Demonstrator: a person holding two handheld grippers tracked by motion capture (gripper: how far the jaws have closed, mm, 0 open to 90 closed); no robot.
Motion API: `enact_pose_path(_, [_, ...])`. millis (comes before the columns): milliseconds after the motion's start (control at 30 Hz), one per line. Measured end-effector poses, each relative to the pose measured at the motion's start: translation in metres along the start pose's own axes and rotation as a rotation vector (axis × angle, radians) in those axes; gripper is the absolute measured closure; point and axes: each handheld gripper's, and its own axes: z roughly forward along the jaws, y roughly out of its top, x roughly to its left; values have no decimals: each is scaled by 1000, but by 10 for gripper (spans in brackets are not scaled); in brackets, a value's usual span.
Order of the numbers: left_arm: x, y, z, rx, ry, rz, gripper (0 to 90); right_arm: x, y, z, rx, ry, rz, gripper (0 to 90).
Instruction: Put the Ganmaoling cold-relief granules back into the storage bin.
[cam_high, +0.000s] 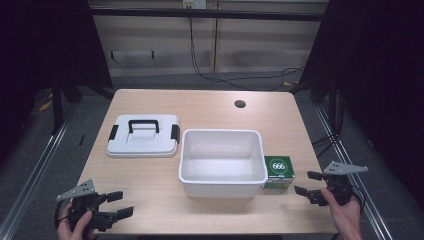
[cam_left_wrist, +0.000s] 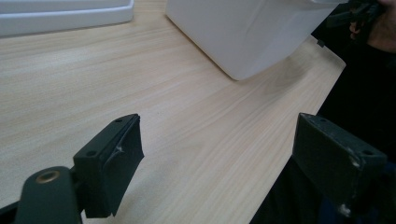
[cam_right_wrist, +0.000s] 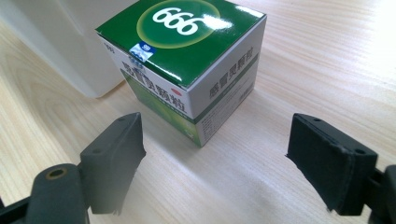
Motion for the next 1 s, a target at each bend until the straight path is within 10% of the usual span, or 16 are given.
enact_pose_path(400, [0, 0, 0, 1, 3, 0, 160, 3, 5, -2, 17, 73, 33, 149])
enact_pose_path(500, [0, 0, -1, -8, 8, -3, 160, 6, 11, -2, 66, 164, 14, 137])
enact_pose_path(1000, [-1, 0, -2, -13, 4, -5, 160, 15, 32, -4, 72, 167, -81, 150])
